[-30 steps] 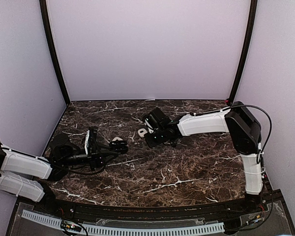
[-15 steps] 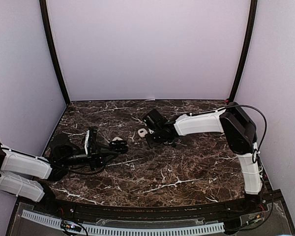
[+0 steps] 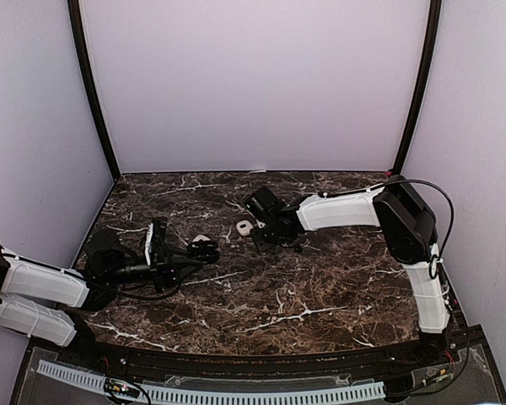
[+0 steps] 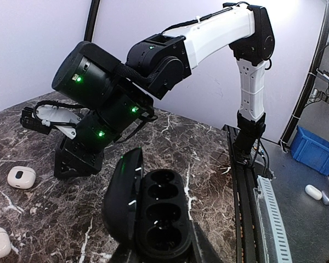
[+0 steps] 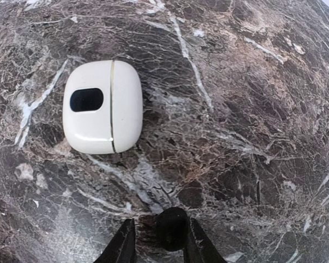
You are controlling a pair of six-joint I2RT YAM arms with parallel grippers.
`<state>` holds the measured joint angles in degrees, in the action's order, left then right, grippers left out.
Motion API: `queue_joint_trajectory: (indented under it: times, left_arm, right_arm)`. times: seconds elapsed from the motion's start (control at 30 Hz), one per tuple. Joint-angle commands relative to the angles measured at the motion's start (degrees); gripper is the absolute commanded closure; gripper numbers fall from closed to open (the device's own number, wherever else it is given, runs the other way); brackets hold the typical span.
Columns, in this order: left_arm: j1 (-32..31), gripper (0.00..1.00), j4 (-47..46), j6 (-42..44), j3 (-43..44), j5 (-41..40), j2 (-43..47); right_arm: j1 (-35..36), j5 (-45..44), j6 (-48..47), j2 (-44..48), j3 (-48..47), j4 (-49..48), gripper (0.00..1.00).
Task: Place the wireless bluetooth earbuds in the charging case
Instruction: Pick up the right earbud from the center of the board.
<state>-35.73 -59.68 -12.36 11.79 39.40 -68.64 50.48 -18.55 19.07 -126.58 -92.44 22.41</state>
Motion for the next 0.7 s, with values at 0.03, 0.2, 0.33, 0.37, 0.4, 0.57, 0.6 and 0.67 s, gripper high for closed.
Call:
queue_joint_trajectory:
  times: [0.03,0.2,0.33,0.37,0.4,0.57,0.6,0.67]
  left_arm:
    - [0.3,0.85,0.4,0.8,0.0,0.0,1.1]
    - [0.3,0.85,0.6,0.8,0.1,-0.1,0.9]
    - [0.3,0.85,0.6,0.8,0.2,0.0,0.9]
    - [0.3,0.85,0.6,0.8,0.2,-0.1,0.9]
    - [0.3,0.85,0.6,0.8,0.2,0.0,0.9]
    - [0.3,0.85,0.7,0.8,0.2,0.1,0.8]
    - [0.3,0.85,0.7,0.8,0.2,0.1,0.8]
    - [0.3,0.85,0.7,0.8,0.2,0.1,0.7]
  right_arm:
    - [-0.7,-2.5,1.2,-1.3,-1.1,1.6,0.73]
    - [-0.9,-4.3,1.5,-0.6,-0.7,1.7,0.80]
    - [-0.8,-4.9,1.6,-0.1,-0.5,1.8,0.84]
    - [-0.8,-4.9,1.7,0.2,-0.4,1.8,0.85]
    - [-0.8,-4.9,1.8,0.4,-0.3,1.8,0.86]
    - [-0.9,-4.2,1.6,2.8,1.5,0.4,0.86]
    - [-0.8,-4.0,1.5,3.2,1.8,0.2,0.86]
    - [-0.9,-3.5,1.5,3.9,2.2,-0.1,0.89]
